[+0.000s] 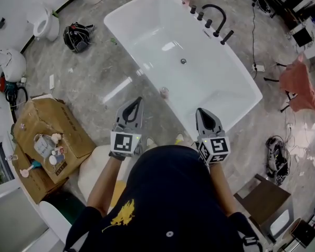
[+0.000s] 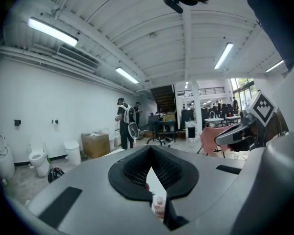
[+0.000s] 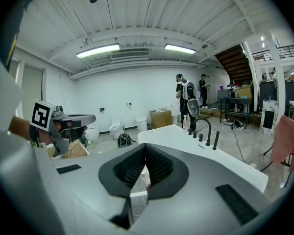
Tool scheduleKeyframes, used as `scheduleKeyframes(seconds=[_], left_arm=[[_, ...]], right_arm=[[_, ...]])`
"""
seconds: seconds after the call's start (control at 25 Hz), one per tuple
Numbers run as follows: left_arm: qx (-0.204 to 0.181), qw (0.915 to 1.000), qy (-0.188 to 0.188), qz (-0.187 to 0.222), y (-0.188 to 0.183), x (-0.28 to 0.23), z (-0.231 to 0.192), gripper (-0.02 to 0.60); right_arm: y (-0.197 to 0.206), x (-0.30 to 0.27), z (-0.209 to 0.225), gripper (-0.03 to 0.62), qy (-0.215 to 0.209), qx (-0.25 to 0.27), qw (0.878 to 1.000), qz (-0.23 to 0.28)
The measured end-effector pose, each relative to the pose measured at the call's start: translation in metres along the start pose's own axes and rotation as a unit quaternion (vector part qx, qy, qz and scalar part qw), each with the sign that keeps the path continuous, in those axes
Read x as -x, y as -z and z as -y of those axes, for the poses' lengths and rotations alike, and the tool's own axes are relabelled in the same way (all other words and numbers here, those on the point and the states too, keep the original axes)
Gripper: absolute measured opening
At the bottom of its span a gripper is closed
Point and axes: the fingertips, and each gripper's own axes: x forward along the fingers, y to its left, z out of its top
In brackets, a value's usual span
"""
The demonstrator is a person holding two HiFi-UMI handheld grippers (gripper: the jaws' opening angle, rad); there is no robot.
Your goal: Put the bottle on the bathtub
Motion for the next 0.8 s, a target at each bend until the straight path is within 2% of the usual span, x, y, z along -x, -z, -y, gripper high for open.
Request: scheduleKeyframes(seconds=[0.32, 0.8], left_arm=[[0.007, 0.9999, -0.009, 0.005, -0.007, 0.005, -0.003, 0.017], [0.009, 0.9994, -0.029, -0.017, 0.008, 0.026, -0.011, 0.017]], right_arm=[[-0.005, 0.003, 0.006, 0.000, -0.002, 0.005, 1.000, -0.002], [-0.011, -0.001, -0.005, 0.000, -0.025, 0.023, 0.999, -0.004]])
